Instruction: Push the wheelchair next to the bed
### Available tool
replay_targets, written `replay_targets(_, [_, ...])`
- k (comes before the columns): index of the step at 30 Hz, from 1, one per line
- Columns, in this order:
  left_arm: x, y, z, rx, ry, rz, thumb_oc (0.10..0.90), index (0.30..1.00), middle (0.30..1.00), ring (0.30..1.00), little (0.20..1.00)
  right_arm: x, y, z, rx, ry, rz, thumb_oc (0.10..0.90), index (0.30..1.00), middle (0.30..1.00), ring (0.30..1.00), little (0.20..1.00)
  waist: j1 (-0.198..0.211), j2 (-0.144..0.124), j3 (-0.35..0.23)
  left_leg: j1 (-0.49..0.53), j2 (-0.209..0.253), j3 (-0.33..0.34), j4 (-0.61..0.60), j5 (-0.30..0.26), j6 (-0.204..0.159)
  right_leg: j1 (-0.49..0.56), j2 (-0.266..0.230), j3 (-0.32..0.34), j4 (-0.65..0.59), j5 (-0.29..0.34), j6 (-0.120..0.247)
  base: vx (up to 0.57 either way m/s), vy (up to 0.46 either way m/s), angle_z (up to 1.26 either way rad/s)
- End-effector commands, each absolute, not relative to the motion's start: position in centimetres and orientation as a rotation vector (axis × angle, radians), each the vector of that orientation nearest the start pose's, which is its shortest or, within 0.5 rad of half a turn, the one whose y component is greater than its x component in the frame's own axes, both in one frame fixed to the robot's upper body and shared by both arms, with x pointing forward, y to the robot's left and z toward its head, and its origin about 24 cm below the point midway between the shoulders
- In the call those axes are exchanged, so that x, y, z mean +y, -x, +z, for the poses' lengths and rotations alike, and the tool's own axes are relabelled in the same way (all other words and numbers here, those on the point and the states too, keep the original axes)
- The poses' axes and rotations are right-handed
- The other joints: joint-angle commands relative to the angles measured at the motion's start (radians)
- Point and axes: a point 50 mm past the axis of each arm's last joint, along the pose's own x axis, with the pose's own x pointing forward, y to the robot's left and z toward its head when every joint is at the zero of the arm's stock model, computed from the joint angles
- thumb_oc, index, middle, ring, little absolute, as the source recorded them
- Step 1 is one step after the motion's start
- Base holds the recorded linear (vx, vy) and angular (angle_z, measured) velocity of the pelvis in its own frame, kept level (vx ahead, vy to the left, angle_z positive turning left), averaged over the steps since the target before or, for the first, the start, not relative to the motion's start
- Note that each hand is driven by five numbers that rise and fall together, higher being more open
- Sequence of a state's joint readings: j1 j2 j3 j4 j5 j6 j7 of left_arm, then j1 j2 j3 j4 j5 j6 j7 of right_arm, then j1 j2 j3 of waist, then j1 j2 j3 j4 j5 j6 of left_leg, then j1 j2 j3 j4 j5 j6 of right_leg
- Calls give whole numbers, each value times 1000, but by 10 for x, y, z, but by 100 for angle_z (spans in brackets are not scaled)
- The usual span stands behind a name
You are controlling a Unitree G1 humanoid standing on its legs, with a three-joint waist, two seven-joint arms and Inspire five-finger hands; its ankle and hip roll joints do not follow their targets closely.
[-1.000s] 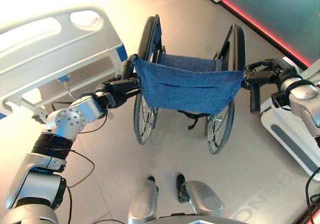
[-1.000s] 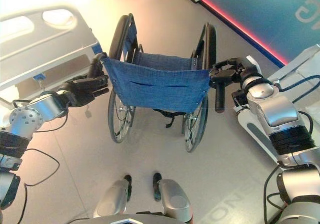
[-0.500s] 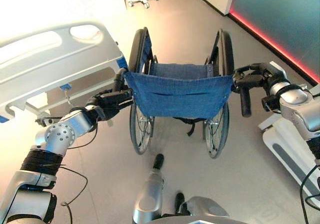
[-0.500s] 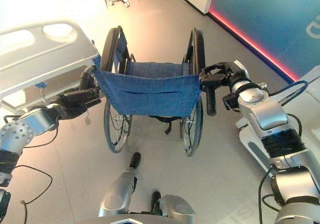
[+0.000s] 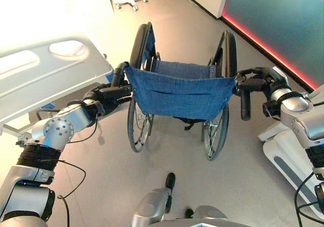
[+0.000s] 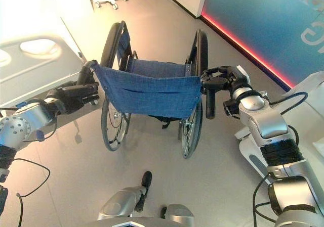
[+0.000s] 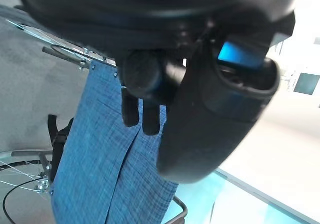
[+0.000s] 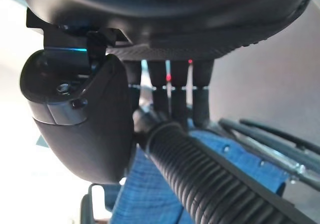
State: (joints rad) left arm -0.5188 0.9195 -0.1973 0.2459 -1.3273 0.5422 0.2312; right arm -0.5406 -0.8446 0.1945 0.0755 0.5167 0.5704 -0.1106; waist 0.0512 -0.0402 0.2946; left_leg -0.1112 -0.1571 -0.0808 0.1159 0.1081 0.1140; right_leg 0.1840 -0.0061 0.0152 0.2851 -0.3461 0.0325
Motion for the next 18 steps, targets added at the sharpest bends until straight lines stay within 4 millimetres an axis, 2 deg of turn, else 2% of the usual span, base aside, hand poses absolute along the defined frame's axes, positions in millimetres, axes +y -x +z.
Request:
replay_targets(1, [257,-330,233,31,319,-97,400,300,300,300,300,-227,-312,141,179,408,106,400,300,300,300,300,-3,35,-159,-48,24,0,105,-82,-63,-69,18,-15,113,287,45,166,66,2])
replay_targets(3, [254,-330,233,34,316,-100,400,300,300,300,300,-226,-311,139,175,407,106,400,300,300,300,300,-8,35,-160,-35,18,4,100,-90,-53,-89,19,-12,170,319,57,148,60,-2])
replay_targets(6, [256,-330,234,35,322,-77,400,300,300,300,300,-221,-311,138,167,408,128,400,300,300,300,300,-22,43,-143,17,14,21,103,-122,-33,-191,1,-44,354,360,85,193,80,-9])
replay_targets(8, [256,-330,232,43,329,-55,400,300,300,300,300,-219,-312,137,169,413,134,400,300,300,300,300,-34,46,-130,41,11,26,117,-135,-36,-236,11,-49,301,334,69,193,26,-29])
replay_targets(10, [255,-331,229,50,336,-44,400,300,300,300,300,-221,-312,138,173,420,131,400,300,300,300,300,-45,44,-121,68,3,21,130,-149,-48,-242,10,-63,184,321,56,217,-26,-21])
replay_targets(11, [256,-331,228,46,347,-39,400,300,300,300,300,-223,-312,141,170,427,125,400,300,300,300,300,-55,44,-110,102,-5,8,135,-167,-54,-242,-4,-73,82,328,52,248,-72,4])
replay_targets(13, [254,-334,224,26,361,-39,400,300,300,300,300,-227,-312,145,154,429,107,400,300,300,300,300,-83,34,-84,151,-23,-5,149,-223,-56,-297,-20,-57,-50,394,70,266,-119,15])
replay_targets(16, [251,-337,219,15,354,-39,400,300,300,300,300,-235,-313,149,139,420,82,400,300,300,300,300,-124,10,-61,200,-46,-22,200,-307,-52,-365,-32,10,-233,511,119,331,-145,47])
replay_targets(18, [250,-336,219,7,350,-35,400,300,300,300,300,-237,-313,153,133,416,80,400,300,300,300,300,-134,7,-52,225,-37,-28,220,-336,-51,-386,-37,23,-261,542,128,355,-160,66])
